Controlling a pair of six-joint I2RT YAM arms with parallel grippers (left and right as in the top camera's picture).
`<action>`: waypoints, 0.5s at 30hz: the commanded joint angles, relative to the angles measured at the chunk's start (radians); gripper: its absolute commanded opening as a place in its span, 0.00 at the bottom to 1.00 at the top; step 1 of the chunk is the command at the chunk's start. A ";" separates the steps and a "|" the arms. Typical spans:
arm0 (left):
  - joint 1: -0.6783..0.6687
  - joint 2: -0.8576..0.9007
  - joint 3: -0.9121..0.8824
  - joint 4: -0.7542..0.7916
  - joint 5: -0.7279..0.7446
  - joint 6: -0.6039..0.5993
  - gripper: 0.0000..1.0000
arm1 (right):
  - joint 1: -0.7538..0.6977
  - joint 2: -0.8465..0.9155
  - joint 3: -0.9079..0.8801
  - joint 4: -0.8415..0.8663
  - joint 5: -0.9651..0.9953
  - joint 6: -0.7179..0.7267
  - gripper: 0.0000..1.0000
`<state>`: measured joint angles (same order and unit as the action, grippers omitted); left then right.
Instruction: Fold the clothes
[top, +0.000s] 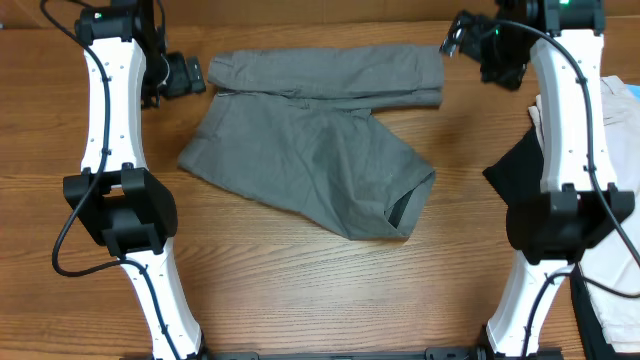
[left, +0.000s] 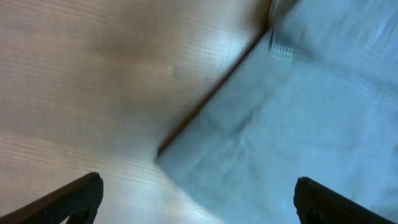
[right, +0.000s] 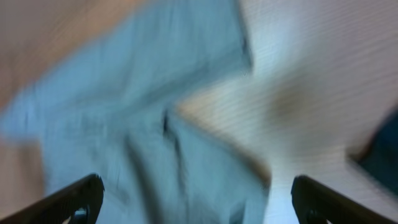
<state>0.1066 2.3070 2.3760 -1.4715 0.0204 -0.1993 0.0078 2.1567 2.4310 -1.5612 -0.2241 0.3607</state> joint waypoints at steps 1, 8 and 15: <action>-0.002 0.002 0.003 -0.050 0.032 0.021 1.00 | 0.033 -0.045 0.002 -0.097 -0.110 -0.085 1.00; -0.002 0.032 -0.090 -0.048 0.040 0.077 1.00 | 0.163 -0.048 -0.120 -0.133 -0.002 -0.119 1.00; -0.002 0.032 -0.290 0.056 0.082 0.103 1.00 | 0.235 -0.049 -0.343 -0.133 0.082 -0.016 1.00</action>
<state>0.1066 2.3192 2.1674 -1.4422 0.0750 -0.1268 0.2371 2.1227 2.1582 -1.6939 -0.1810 0.3138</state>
